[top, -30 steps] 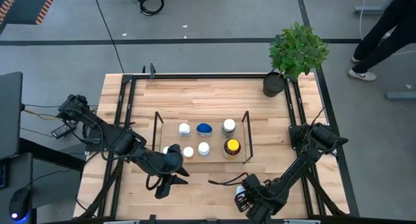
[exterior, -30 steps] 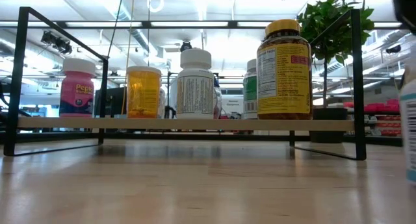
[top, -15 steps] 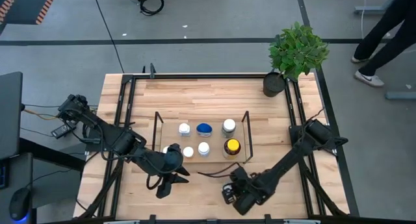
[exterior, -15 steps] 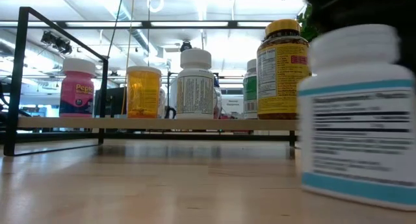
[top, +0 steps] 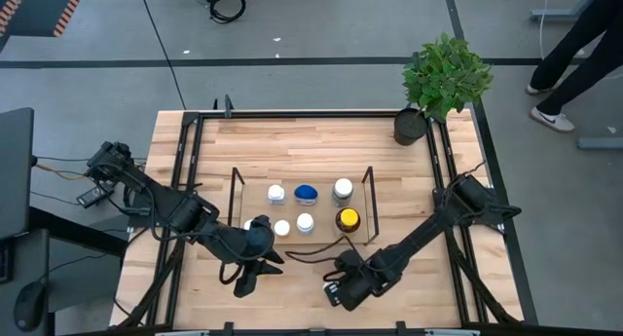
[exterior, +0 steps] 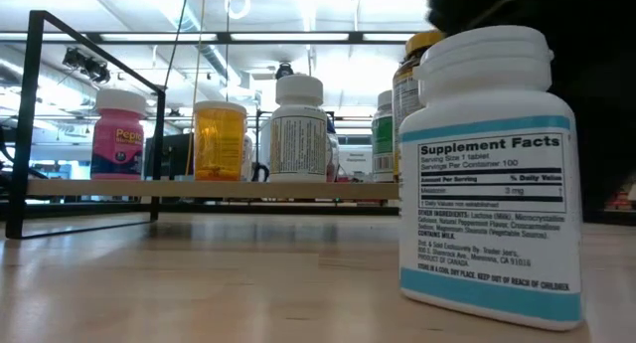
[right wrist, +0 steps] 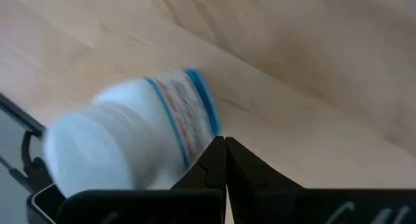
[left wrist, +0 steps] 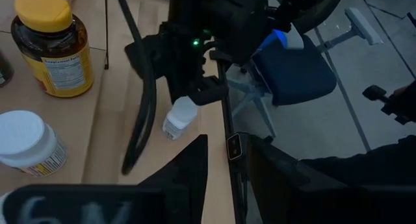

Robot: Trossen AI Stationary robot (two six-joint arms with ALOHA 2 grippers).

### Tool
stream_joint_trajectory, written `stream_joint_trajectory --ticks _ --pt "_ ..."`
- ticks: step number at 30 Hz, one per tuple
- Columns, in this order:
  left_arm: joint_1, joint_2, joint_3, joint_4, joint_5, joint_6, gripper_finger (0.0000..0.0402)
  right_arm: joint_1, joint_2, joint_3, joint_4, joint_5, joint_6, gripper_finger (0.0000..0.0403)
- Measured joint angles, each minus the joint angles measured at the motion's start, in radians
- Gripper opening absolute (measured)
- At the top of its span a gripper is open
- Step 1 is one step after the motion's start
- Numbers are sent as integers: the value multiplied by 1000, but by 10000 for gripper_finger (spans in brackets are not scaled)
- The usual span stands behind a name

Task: Pick and place medicine bottles onto shelf by color
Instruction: Put the white and blue medicine bottle on the shelf

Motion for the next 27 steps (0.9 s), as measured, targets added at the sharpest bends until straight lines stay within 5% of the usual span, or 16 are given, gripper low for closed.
stream_joint_trajectory --ticks 11,27 --pt "0 0 0 -2 -2 30 111 82 0 0 -5 112 233 5" --pt "1 0 0 -2 -15 30 110 -38 0 0 219 129 5 6"
